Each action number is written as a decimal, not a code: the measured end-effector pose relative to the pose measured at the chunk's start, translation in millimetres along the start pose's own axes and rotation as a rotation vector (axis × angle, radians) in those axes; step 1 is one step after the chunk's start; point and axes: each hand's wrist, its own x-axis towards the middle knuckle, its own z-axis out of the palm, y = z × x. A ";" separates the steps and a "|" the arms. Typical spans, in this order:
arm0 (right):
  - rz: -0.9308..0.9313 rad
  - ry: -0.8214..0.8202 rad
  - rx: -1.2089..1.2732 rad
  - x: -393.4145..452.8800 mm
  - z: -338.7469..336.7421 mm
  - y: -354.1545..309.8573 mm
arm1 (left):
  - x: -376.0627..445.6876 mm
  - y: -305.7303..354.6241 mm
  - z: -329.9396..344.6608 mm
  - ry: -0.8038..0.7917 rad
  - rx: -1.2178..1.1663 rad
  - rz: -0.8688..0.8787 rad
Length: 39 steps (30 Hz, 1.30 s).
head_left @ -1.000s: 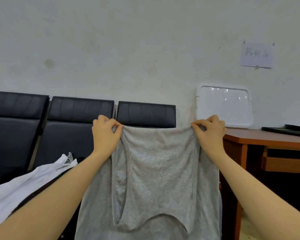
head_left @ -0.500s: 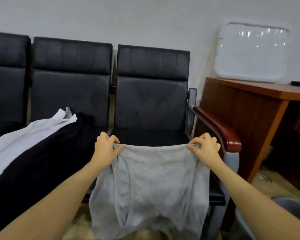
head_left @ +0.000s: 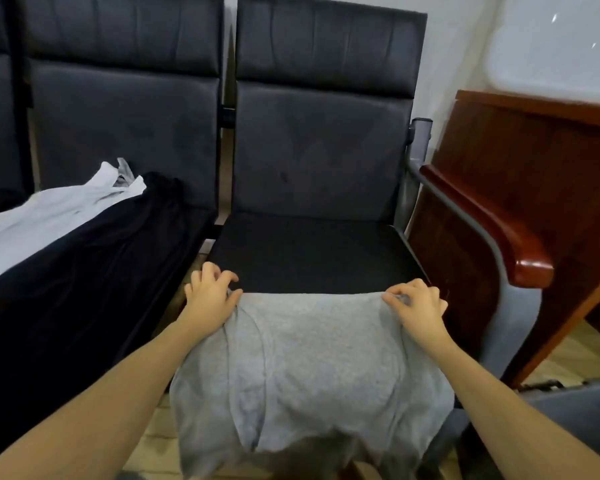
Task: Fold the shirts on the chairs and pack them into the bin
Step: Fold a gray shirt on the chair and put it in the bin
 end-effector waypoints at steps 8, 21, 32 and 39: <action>-0.231 -0.008 -0.280 7.4 17.6 7.4 | 4.0 8.7 7.2 -0.108 -0.030 0.096; -0.088 -0.064 0.097 15.8 15.7 -1.1 | 8.3 13.5 3.5 -0.069 -0.282 -0.029; -0.159 -0.116 -0.150 70.8 21.0 -4.6 | 74.3 21.9 22.0 -0.007 -0.217 -0.035; -0.098 0.075 -0.005 110.3 34.9 -14.4 | 117.2 31.1 33.2 0.065 -0.298 -0.096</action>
